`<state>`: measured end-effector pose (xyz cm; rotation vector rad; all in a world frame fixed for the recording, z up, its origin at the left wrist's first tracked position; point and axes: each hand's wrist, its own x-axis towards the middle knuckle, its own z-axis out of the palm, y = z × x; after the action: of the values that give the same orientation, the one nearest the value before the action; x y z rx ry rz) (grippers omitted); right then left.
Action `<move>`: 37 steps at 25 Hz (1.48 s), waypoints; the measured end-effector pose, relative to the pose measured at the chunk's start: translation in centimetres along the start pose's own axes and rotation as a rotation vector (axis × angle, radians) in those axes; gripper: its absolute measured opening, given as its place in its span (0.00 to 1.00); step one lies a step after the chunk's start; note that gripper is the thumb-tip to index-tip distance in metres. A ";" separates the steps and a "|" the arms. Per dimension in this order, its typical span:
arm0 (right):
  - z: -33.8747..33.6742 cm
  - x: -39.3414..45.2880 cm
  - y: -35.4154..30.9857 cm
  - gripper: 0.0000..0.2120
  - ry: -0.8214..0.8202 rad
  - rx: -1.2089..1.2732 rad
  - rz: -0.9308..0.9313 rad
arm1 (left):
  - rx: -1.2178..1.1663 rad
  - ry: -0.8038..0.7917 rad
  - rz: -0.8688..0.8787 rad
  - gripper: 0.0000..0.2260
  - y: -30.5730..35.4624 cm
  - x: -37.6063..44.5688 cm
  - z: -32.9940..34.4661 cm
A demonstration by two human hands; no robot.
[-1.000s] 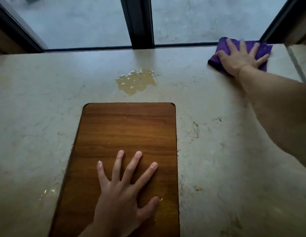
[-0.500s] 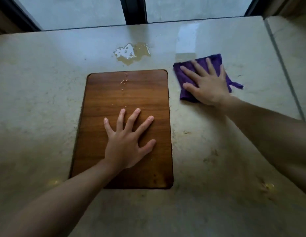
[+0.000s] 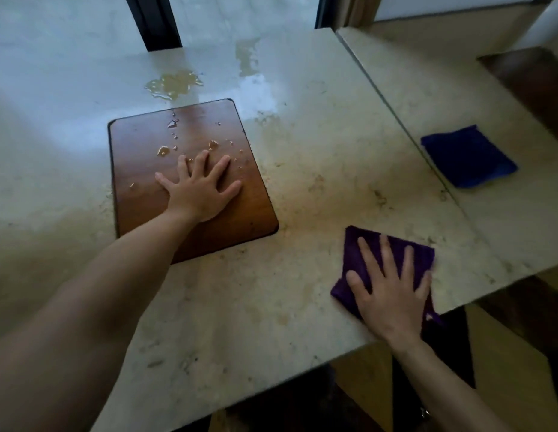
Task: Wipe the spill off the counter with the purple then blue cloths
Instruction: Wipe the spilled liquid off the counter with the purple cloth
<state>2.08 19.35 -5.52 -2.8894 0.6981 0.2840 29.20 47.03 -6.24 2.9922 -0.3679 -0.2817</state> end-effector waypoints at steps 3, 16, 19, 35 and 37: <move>1.7 -4.8 -3.3 0.32 0.012 0.074 0.162 | -0.017 -0.023 -0.025 0.32 0.3 0.0 -0.4; -0.3 15.9 -19.0 0.32 0.120 0.066 -0.032 | 0.123 -0.015 0.266 0.33 -6.0 0.7 -1.8; -2.8 27.0 -22.4 0.32 0.111 0.032 -0.052 | 0.115 -0.055 0.252 0.33 -5.4 0.8 -2.1; -7.7 52.9 -36.9 0.27 -0.059 -0.108 -0.661 | 0.158 -0.036 0.333 0.35 -5.9 1.1 -1.5; -7.4 50.2 -35.6 0.26 -0.058 -0.121 -0.734 | 0.147 -0.060 0.305 0.34 -5.7 0.9 -2.0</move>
<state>63.58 27.40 -5.53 -2.9855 -0.4147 0.3081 31.77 52.51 -5.27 3.0118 -0.8755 -0.3267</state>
